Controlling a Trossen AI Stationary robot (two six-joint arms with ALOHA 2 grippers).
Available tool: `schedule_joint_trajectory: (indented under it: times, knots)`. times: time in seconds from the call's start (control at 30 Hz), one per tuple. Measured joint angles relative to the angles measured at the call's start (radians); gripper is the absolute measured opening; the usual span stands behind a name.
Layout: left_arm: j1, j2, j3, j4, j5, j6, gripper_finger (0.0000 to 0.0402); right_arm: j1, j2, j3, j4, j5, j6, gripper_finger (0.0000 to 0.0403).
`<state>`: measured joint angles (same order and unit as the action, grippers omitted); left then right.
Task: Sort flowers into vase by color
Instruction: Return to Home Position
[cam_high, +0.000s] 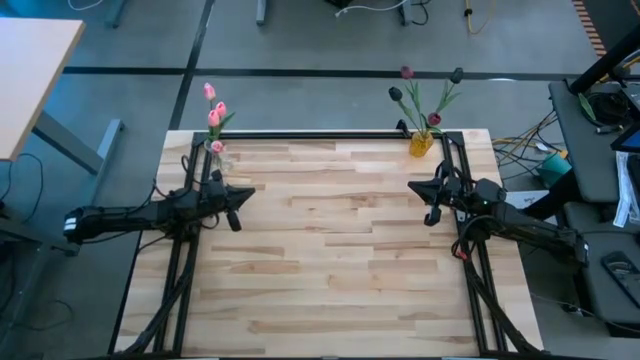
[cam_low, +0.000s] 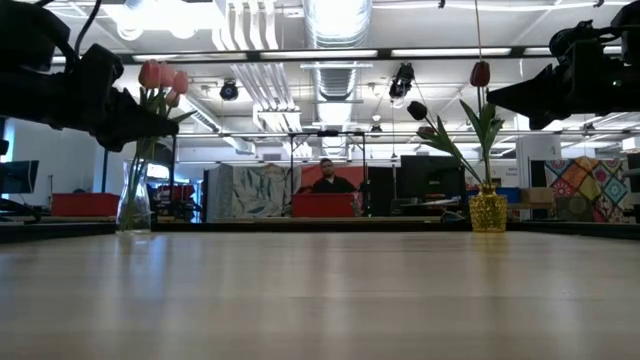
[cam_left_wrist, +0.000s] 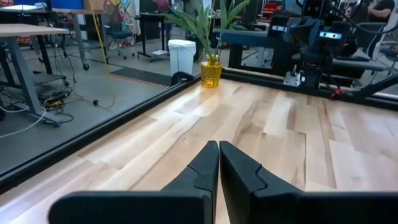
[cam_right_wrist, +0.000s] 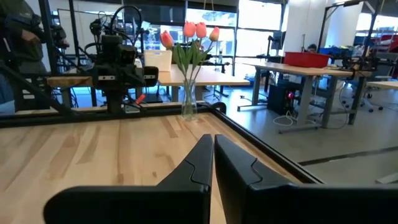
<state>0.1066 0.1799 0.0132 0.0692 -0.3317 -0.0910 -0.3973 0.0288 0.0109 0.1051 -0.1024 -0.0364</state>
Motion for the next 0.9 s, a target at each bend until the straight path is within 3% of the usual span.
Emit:
schedule_joint_trajectory:
  times: [0.9]
  knots:
    - [0.000,0.067,0.001,0.001,0.001,0.000,0.0000,0.000,0.000,0.000,0.000,0.000,0.000,0.0009]
